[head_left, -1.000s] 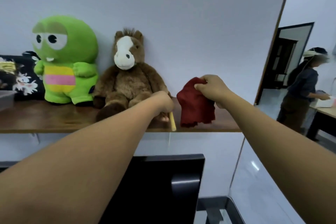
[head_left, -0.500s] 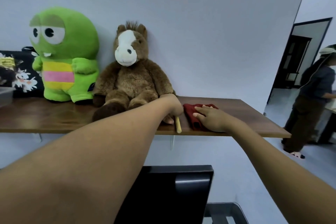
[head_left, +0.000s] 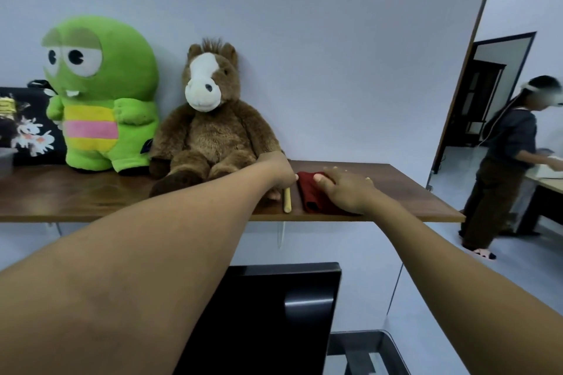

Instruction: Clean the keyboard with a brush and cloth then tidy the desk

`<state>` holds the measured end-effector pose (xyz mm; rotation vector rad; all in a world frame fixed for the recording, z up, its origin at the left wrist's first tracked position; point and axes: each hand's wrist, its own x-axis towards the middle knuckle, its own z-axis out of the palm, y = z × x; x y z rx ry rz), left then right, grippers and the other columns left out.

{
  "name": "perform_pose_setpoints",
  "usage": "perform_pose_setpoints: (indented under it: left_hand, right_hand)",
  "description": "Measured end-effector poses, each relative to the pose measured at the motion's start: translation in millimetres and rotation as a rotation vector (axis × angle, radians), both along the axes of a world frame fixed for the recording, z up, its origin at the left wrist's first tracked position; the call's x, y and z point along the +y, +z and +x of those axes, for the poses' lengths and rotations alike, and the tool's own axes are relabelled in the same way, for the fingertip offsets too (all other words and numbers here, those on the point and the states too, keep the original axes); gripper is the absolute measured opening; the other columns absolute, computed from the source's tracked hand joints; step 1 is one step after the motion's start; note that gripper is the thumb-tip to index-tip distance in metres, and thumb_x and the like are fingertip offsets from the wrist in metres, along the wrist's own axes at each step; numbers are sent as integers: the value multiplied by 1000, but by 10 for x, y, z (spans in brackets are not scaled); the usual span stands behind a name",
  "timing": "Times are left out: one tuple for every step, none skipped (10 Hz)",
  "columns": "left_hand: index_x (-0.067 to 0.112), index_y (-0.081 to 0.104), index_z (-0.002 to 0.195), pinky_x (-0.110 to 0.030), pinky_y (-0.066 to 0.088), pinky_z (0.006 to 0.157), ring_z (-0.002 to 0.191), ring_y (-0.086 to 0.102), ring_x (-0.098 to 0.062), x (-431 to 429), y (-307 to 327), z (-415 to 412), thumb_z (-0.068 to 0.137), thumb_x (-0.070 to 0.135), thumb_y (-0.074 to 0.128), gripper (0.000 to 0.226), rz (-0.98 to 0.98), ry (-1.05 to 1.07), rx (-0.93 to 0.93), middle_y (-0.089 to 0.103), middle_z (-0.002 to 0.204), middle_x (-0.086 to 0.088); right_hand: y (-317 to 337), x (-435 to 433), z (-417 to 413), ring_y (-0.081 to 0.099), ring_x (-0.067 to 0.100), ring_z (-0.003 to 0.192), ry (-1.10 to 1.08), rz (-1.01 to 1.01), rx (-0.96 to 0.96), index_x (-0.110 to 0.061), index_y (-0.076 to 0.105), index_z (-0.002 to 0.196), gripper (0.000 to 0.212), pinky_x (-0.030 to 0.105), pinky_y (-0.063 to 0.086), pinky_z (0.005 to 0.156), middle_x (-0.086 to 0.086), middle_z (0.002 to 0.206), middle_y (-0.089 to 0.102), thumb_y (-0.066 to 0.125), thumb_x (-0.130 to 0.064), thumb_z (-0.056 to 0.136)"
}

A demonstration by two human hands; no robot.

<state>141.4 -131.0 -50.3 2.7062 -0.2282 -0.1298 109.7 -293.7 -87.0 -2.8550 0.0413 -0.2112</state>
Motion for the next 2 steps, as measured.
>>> perform_pose_setpoints:
  left_hand:
    - [-4, 62, 90, -25, 51, 53, 49, 56, -22, 115, 118, 1, 95, 28, 51, 33, -98, -10, -63, 66, 65, -12]
    - [0, 63, 83, -30, 54, 58, 62, 62, -25, 358, 356, -145, 93, 24, 52, 29, -175, -13, -192, 65, 72, -12]
  right_hand:
    - [218, -73, -134, 30, 26, 141, -45, 176, -94, -16, 31, 148, 62, 41, 24, 115, 6, 154, 34, 36, -52, 98]
    - [494, -50, -219, 39, 27, 134, -55, 178, -136, -15, 46, 137, 52, 36, 32, 106, 5, 143, 47, 37, -48, 99]
